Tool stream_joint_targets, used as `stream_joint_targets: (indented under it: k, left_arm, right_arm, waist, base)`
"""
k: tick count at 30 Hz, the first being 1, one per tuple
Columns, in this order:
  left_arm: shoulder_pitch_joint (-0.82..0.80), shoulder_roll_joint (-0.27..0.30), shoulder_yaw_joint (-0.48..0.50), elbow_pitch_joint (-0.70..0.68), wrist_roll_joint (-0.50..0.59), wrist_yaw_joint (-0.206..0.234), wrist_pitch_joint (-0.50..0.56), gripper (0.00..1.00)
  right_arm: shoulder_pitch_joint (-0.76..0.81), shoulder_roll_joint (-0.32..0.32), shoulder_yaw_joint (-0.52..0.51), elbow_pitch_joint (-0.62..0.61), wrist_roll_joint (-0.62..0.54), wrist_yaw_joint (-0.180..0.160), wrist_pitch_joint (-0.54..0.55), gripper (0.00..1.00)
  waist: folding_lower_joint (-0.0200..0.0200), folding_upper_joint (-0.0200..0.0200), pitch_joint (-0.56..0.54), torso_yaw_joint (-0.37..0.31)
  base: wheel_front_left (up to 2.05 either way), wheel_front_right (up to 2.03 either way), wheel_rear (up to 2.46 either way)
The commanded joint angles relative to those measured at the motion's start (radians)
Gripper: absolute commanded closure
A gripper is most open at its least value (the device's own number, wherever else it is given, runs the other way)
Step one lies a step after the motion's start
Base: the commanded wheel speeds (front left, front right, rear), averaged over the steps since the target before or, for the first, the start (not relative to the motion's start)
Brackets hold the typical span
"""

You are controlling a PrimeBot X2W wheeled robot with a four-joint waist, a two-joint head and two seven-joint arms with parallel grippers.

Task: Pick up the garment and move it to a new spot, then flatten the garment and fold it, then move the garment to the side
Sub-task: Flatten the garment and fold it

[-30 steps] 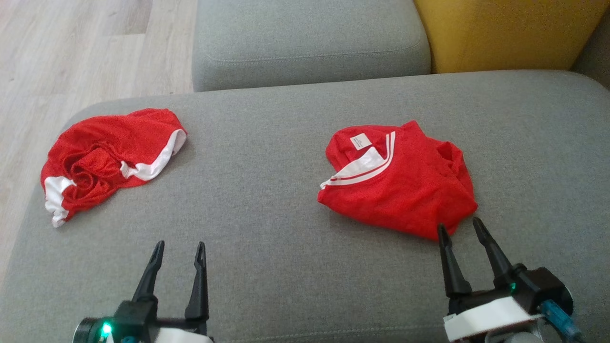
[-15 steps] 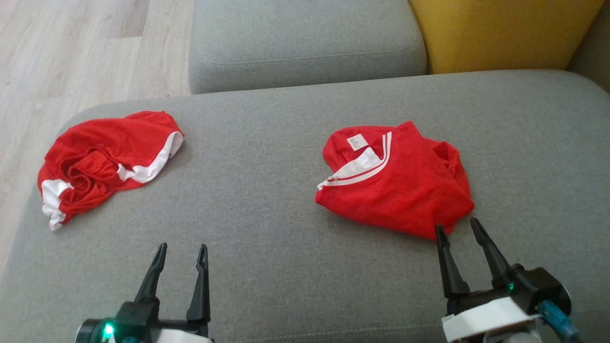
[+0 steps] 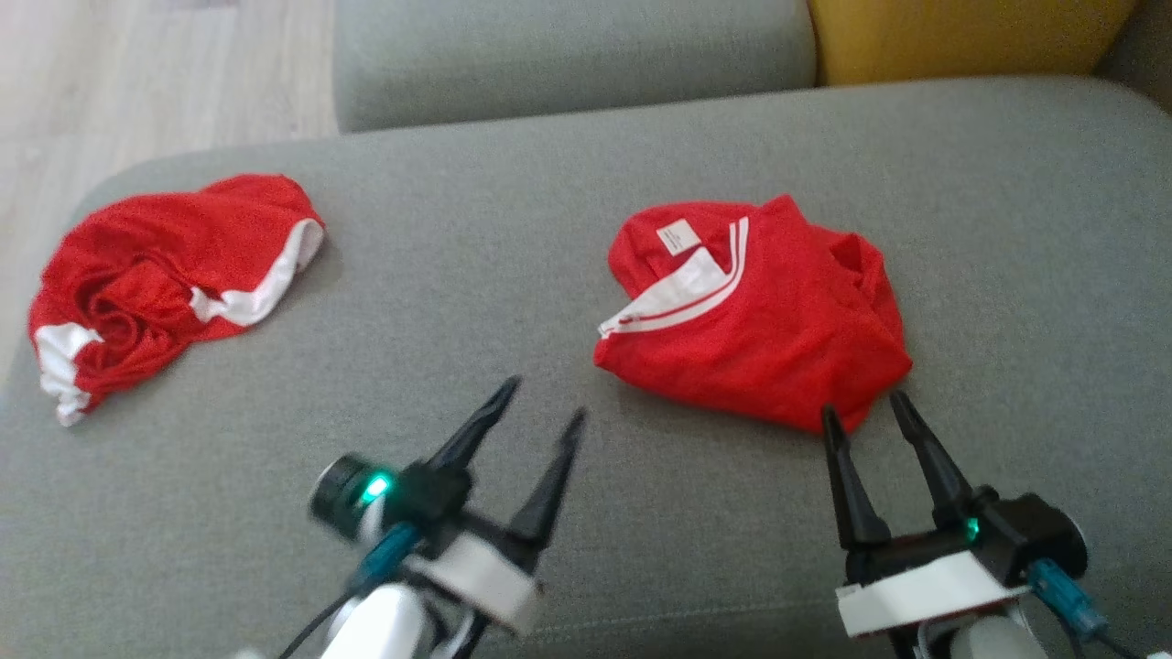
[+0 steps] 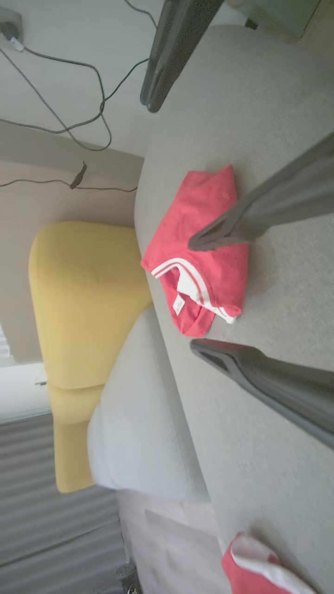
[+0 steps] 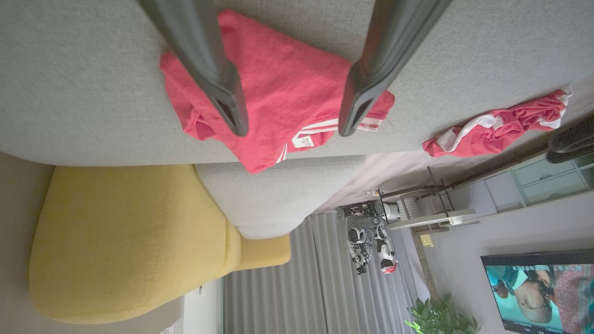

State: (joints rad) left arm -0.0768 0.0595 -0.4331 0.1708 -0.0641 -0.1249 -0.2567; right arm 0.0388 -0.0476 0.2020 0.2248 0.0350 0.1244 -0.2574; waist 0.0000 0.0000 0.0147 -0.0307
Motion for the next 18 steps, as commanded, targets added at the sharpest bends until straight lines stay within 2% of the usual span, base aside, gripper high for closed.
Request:
stream_joint_targets:
  k: [1, 5, 11, 18]
  left_arm:
    - [-0.078, 0.004, 0.002, -0.007, -0.013, -0.004, -0.005, 0.00]
    - [-0.233, 0.036, -0.116, 0.111, -0.059, -0.005, -0.005, 0.00]
    - [-0.389, 0.049, -0.142, 0.252, -0.084, -0.006, -0.005, 0.00]
    - [-0.528, 0.068, -0.239, 0.416, -0.128, -0.006, -0.005, 0.00]
  right_arm:
    - [-0.054, -0.003, 0.033, -0.040, -0.013, 0.006, -0.004, 0.00]
    - [-0.090, -0.003, 0.034, -0.051, -0.015, 0.006, -0.004, 0.00]
    - [-0.130, -0.003, 0.041, -0.068, -0.009, 0.006, -0.004, 0.00]
    - [-0.167, -0.003, 0.038, -0.080, -0.005, 0.006, -0.004, 0.00]
  waist:
    - [0.0000, 0.0000, 0.028, -0.016]
    - [0.0000, 0.0000, 0.086, -0.043]
    - [0.0000, 0.0000, 0.151, -0.083]
    - [0.0000, 0.0000, 0.217, -0.105]
  base:
    - [0.00, 0.00, 0.00]
    - [0.00, 0.00, 0.00]
    - [0.00, 0.00, 0.00]
    - [0.00, 0.00, 0.00]
